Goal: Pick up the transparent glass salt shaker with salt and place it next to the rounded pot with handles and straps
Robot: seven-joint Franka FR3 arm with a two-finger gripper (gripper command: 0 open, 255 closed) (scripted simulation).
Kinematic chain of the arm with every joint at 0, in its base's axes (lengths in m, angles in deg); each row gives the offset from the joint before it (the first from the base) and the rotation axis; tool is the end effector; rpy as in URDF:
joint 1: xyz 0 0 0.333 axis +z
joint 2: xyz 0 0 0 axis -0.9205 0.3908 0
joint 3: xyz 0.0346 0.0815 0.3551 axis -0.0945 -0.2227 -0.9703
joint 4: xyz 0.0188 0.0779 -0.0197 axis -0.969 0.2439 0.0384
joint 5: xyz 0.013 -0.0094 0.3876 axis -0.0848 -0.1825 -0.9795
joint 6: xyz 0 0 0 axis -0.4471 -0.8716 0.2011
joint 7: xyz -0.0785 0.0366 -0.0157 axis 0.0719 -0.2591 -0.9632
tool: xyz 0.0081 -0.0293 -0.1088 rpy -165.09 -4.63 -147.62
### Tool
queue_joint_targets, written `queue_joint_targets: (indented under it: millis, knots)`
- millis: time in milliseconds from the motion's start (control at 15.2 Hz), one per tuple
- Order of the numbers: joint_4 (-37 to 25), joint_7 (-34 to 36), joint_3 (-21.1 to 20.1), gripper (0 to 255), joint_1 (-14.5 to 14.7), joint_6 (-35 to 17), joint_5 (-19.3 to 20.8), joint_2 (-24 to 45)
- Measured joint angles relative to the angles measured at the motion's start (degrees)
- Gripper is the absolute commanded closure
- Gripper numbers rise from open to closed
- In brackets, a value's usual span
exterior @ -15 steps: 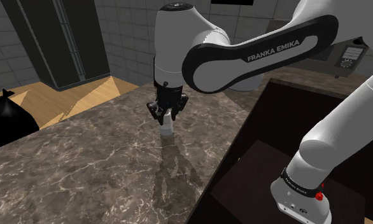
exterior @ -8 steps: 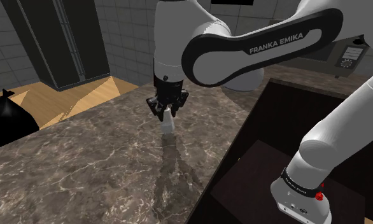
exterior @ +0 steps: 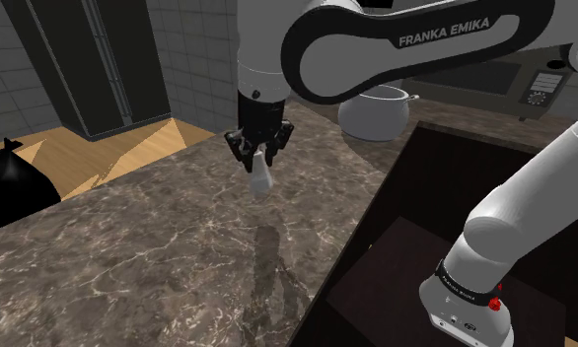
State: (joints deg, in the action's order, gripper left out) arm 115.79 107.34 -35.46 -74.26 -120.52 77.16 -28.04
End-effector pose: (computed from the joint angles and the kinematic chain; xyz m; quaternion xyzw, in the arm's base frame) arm 0.3805 0.3373 0.5962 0.9895 -0.0959 0.1057 0.0232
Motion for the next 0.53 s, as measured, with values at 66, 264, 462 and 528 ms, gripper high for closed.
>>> queue_joint_targets:
  millis: [66,264,462,528]
  knots:
    - [-0.8,-0.1,0.1,255,0.0,0.8,0.0,0.0]
    - [-3.2,-0.3,0.2,255,-0.2,3.0,0.1,0.2]
    - [-5.5,-0.8,0.5,255,-0.3,5.4,0.1,0.1]
    - [-6.5,-0.7,0.4,255,-0.4,6.1,0.2,0.4]
